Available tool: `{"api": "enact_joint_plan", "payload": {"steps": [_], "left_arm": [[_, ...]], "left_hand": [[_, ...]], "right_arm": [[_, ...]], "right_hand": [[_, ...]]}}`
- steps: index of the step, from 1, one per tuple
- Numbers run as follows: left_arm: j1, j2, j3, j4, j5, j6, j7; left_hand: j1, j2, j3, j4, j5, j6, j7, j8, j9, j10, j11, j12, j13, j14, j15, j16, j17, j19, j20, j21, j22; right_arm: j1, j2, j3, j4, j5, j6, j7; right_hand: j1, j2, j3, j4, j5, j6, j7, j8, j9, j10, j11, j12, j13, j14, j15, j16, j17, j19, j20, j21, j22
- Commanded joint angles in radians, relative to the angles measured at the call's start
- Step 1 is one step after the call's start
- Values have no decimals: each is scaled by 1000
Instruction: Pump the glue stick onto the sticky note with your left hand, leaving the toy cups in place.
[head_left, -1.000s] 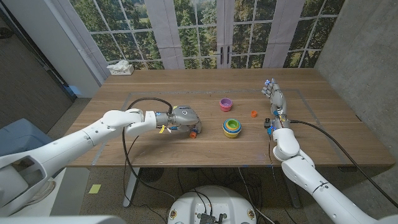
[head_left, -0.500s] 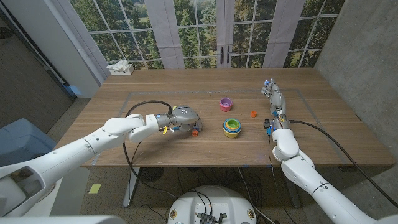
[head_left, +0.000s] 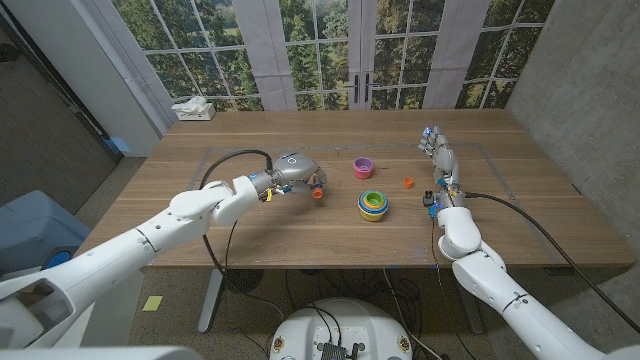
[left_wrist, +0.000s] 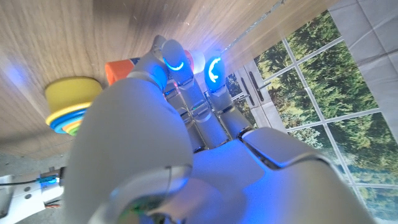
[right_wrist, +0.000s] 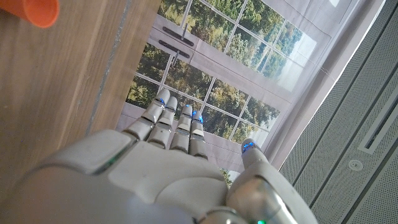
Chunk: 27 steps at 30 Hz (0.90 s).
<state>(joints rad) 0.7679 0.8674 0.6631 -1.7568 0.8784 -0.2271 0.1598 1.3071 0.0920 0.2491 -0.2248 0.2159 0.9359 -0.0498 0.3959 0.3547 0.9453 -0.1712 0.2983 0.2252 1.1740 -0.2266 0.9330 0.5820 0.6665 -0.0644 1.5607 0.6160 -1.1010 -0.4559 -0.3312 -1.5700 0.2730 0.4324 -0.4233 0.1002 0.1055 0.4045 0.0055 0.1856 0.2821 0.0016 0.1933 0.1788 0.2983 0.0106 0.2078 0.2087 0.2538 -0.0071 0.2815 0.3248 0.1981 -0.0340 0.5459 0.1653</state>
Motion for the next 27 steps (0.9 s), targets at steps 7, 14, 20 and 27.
{"api": "enact_joint_plan", "payload": {"steps": [7, 14, 20, 27], "left_arm": [[79, -26, -45, -120, -63, 223, -20], [127, -36, -67, -168, -82, 305, -3], [180, -71, -95, -205, -111, 402, 45], [226, -101, -114, -242, -143, 489, 99]], "left_hand": [[-47, 37, 86, 66, 1, 16, 15, 98, 187, 209, -29, 109, 425, 9, -1, -12, 12, -1, -144, 0, -2], [-49, 35, 91, 65, -1, 16, 16, 100, 183, 208, -28, 108, 435, 12, -1, -19, 17, 1, -144, 1, -4], [-51, 34, 95, 65, -3, 16, 18, 101, 180, 210, -29, 108, 444, 14, -1, -27, 22, 1, -144, 1, -7], [-53, 33, 100, 64, -5, 16, 16, 103, 176, 211, -29, 107, 454, 17, -1, -33, 29, 1, -144, 0, -9]], "right_arm": [[-3, -27, 0, -13, -1, -4, 31], [2, -41, -4, -17, 4, -13, 54], [6, -61, -10, -30, 6, -32, 77], [11, -84, -15, -45, 13, -54, 105]], "right_hand": [[-3, 2, 1, -13, -1, 13, -1, 4, 4, 6, 2, 3, 3, -3, -1, -1, -1, 16, 2, -7, 2], [1, 2, 3, -17, 0, 17, -1, 5, 4, 7, 2, 3, 3, -6, -2, -3, -3, 17, 2, -10, 2], [3, 3, 3, -20, 0, 18, -1, 5, 5, 9, 2, 4, 3, -8, -3, -4, -4, 18, 2, -13, 2], [4, 4, 3, -22, 0, 20, -1, 5, 5, 9, 1, 3, 3, -9, -2, -5, -4, 20, 3, -16, 2]]}}
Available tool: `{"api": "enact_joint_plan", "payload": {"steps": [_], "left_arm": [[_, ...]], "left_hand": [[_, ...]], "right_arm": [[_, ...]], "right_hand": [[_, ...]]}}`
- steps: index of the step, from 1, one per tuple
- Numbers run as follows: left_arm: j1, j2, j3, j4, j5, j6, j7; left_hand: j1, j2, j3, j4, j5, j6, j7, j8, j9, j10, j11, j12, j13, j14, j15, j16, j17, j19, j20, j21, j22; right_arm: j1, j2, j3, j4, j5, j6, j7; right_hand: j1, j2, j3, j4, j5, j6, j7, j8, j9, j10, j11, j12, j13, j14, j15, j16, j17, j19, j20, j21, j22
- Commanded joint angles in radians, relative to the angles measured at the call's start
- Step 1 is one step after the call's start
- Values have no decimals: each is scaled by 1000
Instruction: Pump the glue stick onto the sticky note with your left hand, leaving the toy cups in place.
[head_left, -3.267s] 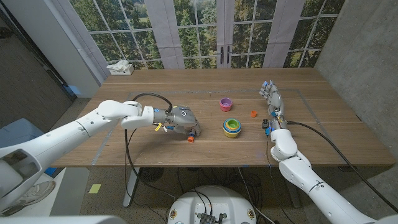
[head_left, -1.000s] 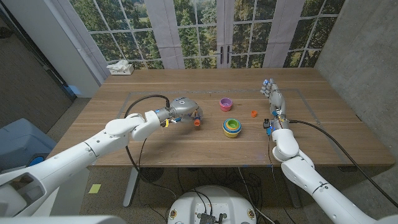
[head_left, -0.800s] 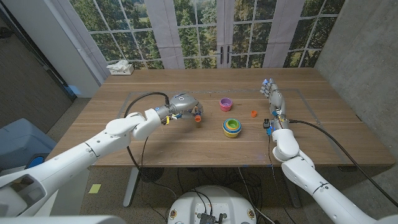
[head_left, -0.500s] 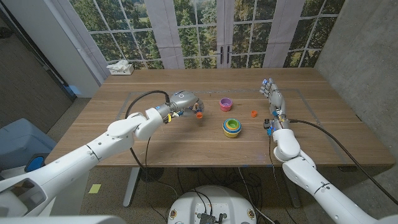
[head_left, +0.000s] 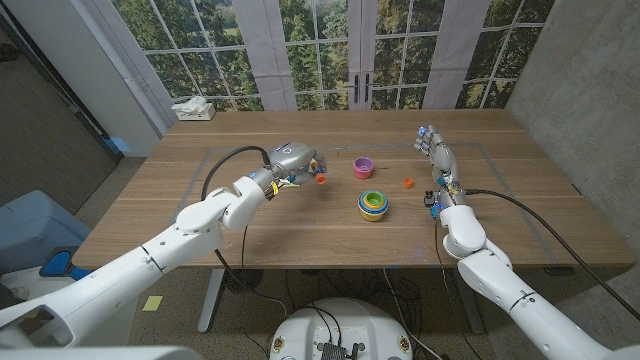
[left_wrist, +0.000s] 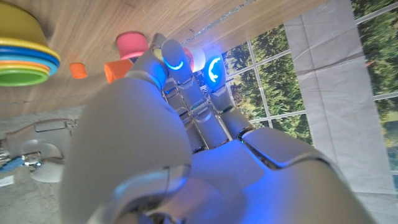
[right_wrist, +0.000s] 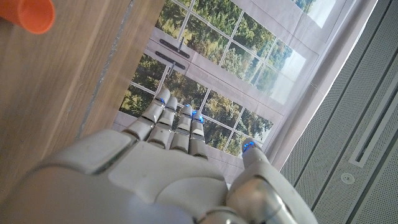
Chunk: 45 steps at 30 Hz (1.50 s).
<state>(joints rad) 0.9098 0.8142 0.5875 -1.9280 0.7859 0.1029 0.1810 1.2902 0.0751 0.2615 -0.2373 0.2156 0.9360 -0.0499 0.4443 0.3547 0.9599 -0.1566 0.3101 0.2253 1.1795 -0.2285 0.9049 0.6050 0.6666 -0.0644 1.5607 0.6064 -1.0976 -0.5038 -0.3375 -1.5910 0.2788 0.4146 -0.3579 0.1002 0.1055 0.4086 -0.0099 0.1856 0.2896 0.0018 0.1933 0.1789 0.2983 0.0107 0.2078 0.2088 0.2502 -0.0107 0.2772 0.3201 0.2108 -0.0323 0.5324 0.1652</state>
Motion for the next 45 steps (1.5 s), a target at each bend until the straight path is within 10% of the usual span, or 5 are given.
{"api": "enact_joint_plan", "payload": {"steps": [1, 36, 45], "left_arm": [[90, -51, -41, -78, -58, 170, 81], [205, -157, -130, -124, -410, 256, 298], [196, -151, -158, -104, -504, 233, 298]], "left_hand": [[-36, 50, 88, 77, -4, 16, 15, 55, 175, 197, -43, 95, 455, 12, 1, -6, 7, 1, -144, 1, 1], [-44, 46, 117, 74, -9, 7, 11, 68, 164, 201, -44, 66, 481, 20, 0, -56, 33, -2, -145, 1, -17], [-46, 44, 123, 73, -10, 6, 11, 71, 159, 204, -44, 58, 484, 25, 0, -65, 41, -4, -145, 2, -18]], "right_arm": [[8, -40, -9, -28, 8, -41, 43], [-14, -139, -36, -133, -70, -120, 83], [8, -143, -58, -139, -102, -151, 89]], "right_hand": [[5, 4, -1, -7, 0, 12, -2, 5, 5, 9, 1, 3, 2, -6, 1, 0, 0, 7, 1, -2, 2], [39, 18, 15, -40, -2, 45, -3, 12, 6, 13, -2, 3, 2, -12, -10, -6, -11, 20, -4, -24, 2], [96, 39, 48, -83, 0, 57, -7, 12, 6, 20, -8, 3, 1, -10, -15, -11, -25, 29, -8, -39, 2]]}}
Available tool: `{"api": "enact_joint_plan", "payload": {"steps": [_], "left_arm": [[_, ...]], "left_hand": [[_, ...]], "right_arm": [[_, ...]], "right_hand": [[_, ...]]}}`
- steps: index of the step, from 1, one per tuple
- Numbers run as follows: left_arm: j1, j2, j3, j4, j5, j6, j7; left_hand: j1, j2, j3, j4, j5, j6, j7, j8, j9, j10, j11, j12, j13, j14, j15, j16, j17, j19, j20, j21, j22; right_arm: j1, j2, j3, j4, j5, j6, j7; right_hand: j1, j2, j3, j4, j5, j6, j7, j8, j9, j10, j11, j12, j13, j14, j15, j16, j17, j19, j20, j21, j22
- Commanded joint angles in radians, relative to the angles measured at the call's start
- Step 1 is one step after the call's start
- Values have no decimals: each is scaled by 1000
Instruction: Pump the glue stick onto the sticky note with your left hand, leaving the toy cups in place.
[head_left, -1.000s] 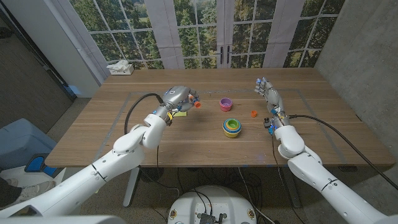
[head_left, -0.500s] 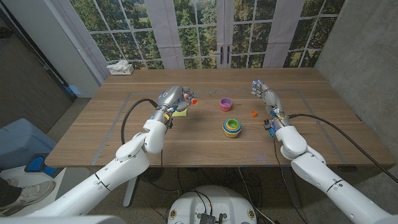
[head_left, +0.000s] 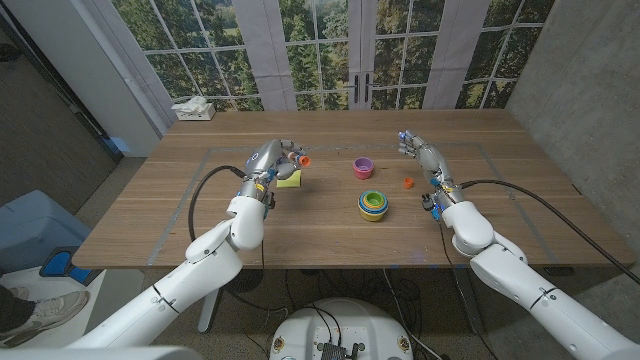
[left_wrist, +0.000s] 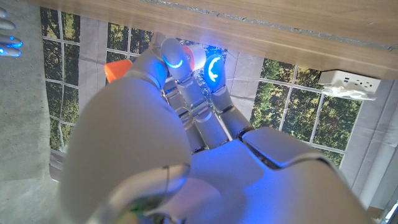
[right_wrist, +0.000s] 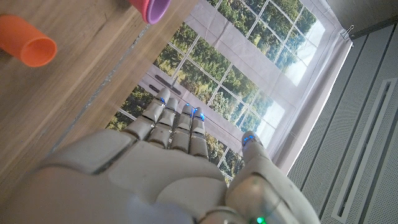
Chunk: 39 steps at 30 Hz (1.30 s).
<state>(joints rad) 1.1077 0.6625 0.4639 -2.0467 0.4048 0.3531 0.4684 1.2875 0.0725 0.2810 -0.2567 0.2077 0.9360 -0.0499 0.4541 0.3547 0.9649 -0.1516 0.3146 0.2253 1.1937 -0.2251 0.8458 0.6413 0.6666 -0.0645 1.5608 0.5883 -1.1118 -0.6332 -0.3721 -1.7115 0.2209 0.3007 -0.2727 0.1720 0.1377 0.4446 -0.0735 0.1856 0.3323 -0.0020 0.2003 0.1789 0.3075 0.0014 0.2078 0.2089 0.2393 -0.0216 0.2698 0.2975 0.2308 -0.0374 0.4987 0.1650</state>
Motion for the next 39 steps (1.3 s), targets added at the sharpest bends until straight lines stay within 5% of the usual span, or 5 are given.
{"api": "enact_joint_plan", "payload": {"steps": [1, 7, 21, 39], "left_arm": [[-2, 2, -38, 16, -134, -20, 10], [-1, 6, -57, 22, -189, -26, 13], [-3, 5, -98, 13, -325, 23, 4], [-29, 25, -136, 20, -498, 44, -26]], "left_hand": [[-43, 46, 105, 93, -3, 5, 11, 61, 158, 197, -48, 52, 484, 11, -4, -7, 6, -4, -145, 2, 0], [-44, 47, 108, 93, -3, 1, 11, 62, 158, 198, -48, 48, 488, 9, -4, -16, 7, -6, -145, 2, -1], [-40, 46, 120, 88, -7, 4, 19, 66, 148, 205, -48, 34, 488, 16, -4, -32, 17, -2, -146, 3, -6], [-40, 43, 132, 88, -15, 4, 26, 69, 134, 214, -46, 18, 491, 24, -5, -60, 19, 2, -146, 4, -13]], "right_arm": [[24, -14, -26, -22, -53, -45, 0], [48, -18, -46, -27, -78, -74, 9], [98, -33, -93, -41, -128, -133, 42], [149, -34, -144, -25, -201, -145, 57]], "right_hand": [[29, 8, 14, -23, 1, 17, -4, 5, 6, 11, 0, 3, 1, 2, -3, -4, -3, 11, -3, -6, 2], [71, 16, 37, -54, 7, 24, -5, 5, 6, 14, -4, 3, 1, 3, -7, -7, -12, 19, -3, -15, 2], [124, 27, 62, -84, 13, 42, -15, 6, 6, 23, -15, 4, 1, 8, -26, -6, -20, 34, -16, -28, 3], [172, 37, 83, -94, 18, 52, -26, 5, 7, 28, -32, 4, 2, 8, -43, -4, -24, 44, -31, -41, 4]]}}
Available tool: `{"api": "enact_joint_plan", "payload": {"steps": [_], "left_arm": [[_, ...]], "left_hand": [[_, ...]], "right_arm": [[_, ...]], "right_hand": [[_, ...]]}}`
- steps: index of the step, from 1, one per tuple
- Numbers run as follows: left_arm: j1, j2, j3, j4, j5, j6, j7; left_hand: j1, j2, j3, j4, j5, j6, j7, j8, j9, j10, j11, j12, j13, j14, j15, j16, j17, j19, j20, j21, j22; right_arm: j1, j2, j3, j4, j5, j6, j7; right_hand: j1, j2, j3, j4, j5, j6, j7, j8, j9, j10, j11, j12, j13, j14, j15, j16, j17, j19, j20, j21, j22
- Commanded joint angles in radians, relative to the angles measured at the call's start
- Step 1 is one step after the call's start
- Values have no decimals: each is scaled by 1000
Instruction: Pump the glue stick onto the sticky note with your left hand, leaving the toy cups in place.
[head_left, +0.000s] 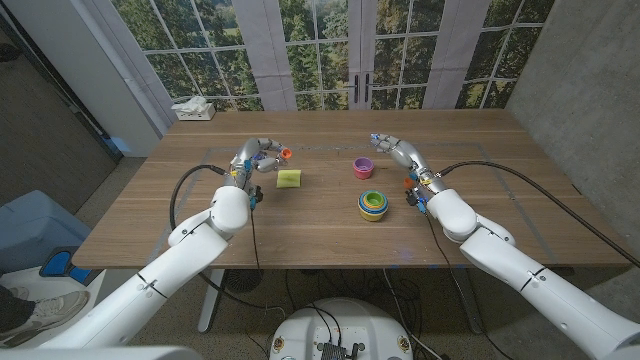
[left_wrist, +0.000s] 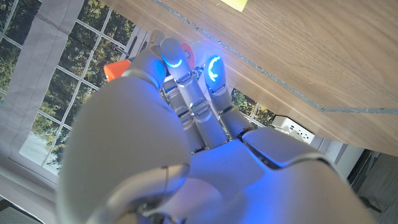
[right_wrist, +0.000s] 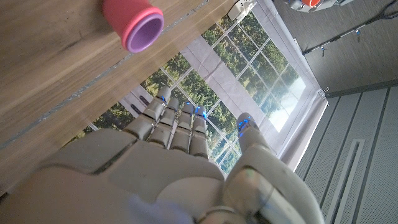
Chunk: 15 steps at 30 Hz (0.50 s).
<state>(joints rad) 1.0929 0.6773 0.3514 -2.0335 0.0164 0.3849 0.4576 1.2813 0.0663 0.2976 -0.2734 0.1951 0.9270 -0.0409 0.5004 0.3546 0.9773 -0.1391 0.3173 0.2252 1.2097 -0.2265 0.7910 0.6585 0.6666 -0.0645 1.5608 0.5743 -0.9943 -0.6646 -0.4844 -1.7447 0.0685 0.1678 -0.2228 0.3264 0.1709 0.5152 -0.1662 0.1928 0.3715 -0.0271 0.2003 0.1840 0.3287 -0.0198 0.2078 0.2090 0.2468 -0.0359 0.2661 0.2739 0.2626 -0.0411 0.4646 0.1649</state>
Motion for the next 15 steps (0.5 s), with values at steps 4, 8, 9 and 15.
{"api": "enact_joint_plan", "payload": {"steps": [4, 8, 9, 15], "left_arm": [[-22, 16, -36, 9, -161, 19, -33], [-27, 20, -50, 9, -212, 28, -44], [-30, 24, -52, 6, -221, 38, -45], [-39, 39, -63, 2, -277, 56, -52]], "left_hand": [[-34, 48, 117, 104, -4, 14, 18, 23, 131, 202, -58, 10, 490, 11, -4, -9, 4, 2, -146, 3, -1], [-34, 48, 119, 104, -6, 14, 20, 23, 128, 203, -56, 6, 489, 14, -4, -15, 4, 6, -146, 4, -2], [-34, 47, 120, 104, -6, 14, 22, 23, 127, 203, -56, 4, 490, 16, -4, -15, 5, 5, -146, 4, -3], [-34, 46, 123, 103, -8, 11, 23, 24, 124, 208, -56, 1, 491, 20, -4, -21, 7, 7, -146, 3, -6]], "right_arm": [[41, -3, -44, 9, -74, -18, 7], [53, -3, -60, 13, -108, -22, 4], [58, -5, -63, 13, -111, -25, 12], [75, -5, -84, 22, -155, -29, 13]], "right_hand": [[34, 13, 21, 2, 12, 16, -13, 5, 3, 7, -20, 4, 2, -3, -43, 1, 2, 10, -40, -13, 4], [42, 16, 25, 4, 12, 20, -17, 5, 3, 7, -21, 3, 3, -3, -49, 3, 4, 13, -42, -15, 5], [44, 16, 26, 5, 12, 21, -17, 5, 3, 8, -21, 4, 3, -3, -49, 3, 4, 14, -42, -16, 5], [54, 23, 32, 9, 13, 27, -25, 6, 4, 11, -25, 5, 3, -4, -58, 6, 8, 16, -46, -19, 5]]}}
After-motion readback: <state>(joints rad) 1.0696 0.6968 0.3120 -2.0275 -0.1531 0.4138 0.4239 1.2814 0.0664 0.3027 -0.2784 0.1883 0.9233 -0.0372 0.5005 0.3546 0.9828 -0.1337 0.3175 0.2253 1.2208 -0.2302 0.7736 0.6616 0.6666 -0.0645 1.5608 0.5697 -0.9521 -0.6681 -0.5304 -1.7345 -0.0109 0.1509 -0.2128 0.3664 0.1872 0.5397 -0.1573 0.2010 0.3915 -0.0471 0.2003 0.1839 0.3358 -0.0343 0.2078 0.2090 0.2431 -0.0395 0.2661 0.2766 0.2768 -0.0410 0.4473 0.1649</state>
